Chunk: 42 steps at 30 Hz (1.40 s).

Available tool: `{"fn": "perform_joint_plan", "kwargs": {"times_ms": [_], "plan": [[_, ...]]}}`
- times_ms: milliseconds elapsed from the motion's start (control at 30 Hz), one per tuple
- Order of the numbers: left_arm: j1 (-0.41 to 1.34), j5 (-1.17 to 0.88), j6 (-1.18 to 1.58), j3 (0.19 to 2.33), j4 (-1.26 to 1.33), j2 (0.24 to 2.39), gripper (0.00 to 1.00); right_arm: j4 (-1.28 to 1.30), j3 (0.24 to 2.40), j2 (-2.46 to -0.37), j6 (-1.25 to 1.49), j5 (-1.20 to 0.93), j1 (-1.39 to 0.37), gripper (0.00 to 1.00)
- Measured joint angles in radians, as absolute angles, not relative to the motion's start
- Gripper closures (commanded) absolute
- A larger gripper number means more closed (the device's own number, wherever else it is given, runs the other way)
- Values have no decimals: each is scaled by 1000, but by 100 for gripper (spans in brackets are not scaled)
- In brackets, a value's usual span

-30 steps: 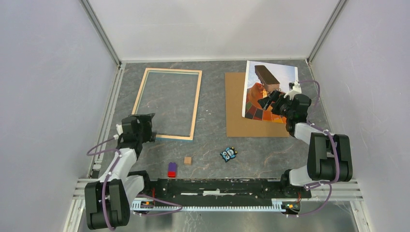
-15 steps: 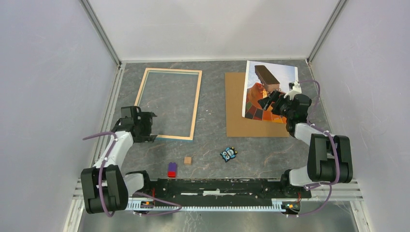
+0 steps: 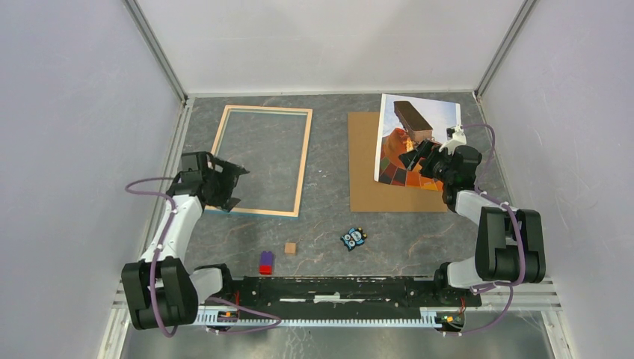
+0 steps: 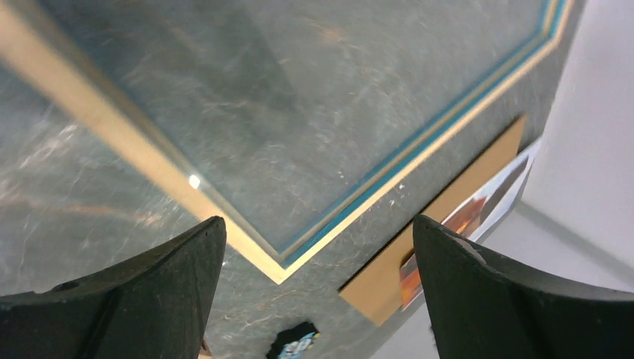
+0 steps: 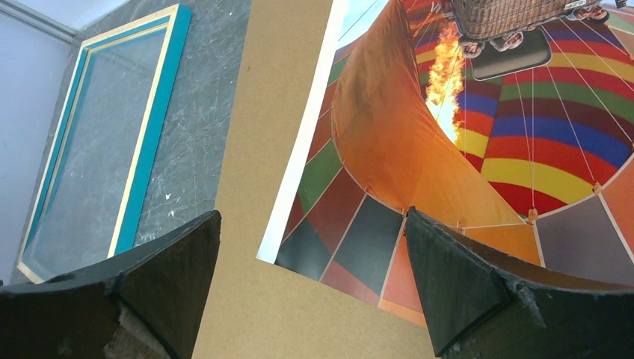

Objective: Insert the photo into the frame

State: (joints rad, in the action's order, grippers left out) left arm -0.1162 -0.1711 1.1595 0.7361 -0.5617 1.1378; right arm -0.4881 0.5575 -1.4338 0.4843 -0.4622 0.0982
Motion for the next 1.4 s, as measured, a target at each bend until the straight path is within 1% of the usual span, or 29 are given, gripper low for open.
{"fn": "perform_joint_plan", "kwargs": {"times_ms": [100, 133, 333, 467, 567, 700, 867, 1167, 1267, 1400], "plan": [[-86, -223, 1050, 738, -480, 1138, 0, -488, 558, -1434, 482, -462, 98, 2], [-47, -221, 1012, 739, -447, 1138, 0, -488, 558, -1434, 480, -462, 98, 2], [282, -218, 873, 794, -290, 1170, 0, -447, 559, -1434, 434, -448, 98, 2], [448, -213, 828, 873, -167, 1290, 0, -376, 575, -1434, 376, -415, 98, 2], [539, -227, 804, 958, -84, 1441, 0, -332, 593, -1434, 333, -378, 101, 2], [602, -289, 802, 1079, 24, 1660, 0, -297, 604, -1434, 301, -351, 128, 2], [660, -348, 842, 1139, 170, 1853, 6, -278, 604, -1436, 290, -328, 169, 2], [732, -370, 1129, 1124, 554, 2078, 27, -287, 604, -1486, 292, -309, 175, 2], [744, -339, 1190, 1124, 611, 2124, 30, -305, 604, -1521, 299, -310, 177, 2], [765, -244, 1218, 1123, 607, 2141, 32, -320, 604, -1552, 310, -312, 179, 2]]}}
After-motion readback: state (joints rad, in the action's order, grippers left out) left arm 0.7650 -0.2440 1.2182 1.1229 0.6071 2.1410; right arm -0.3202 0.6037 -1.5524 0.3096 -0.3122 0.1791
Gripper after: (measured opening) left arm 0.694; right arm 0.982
